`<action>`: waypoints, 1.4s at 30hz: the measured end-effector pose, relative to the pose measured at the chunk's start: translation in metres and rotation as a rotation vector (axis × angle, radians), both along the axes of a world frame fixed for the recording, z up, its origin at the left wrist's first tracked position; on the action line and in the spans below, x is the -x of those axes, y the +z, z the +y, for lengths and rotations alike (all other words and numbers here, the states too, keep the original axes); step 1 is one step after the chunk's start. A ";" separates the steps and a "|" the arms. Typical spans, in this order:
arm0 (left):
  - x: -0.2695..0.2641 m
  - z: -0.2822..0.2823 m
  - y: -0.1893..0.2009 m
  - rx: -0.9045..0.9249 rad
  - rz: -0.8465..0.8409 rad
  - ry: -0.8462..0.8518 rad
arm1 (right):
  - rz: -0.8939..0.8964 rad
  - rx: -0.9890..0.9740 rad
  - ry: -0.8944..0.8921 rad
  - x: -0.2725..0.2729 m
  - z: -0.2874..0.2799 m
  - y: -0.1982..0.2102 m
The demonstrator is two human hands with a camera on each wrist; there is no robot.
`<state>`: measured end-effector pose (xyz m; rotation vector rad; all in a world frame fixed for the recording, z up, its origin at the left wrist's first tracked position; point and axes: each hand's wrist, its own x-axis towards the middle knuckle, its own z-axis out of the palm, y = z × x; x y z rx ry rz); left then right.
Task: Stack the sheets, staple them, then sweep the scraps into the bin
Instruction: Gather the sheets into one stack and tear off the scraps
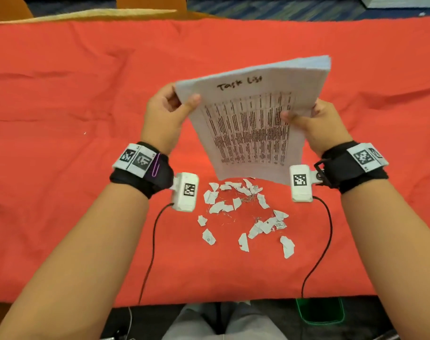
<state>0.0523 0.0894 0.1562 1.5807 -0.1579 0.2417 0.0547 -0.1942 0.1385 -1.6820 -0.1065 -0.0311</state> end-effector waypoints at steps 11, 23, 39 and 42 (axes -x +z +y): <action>0.027 -0.042 -0.038 0.043 -0.029 0.166 | 0.120 -0.240 -0.120 0.025 0.022 -0.057; 0.026 -0.042 -0.061 -0.034 0.040 0.230 | 0.183 -0.224 -0.104 0.026 0.035 -0.065; -0.010 -0.030 -0.021 -0.270 0.155 0.150 | 0.248 -0.165 -0.030 0.010 0.008 -0.018; 0.001 -0.030 -0.069 -0.310 0.422 0.092 | 0.485 -0.107 -0.016 0.026 0.009 -0.061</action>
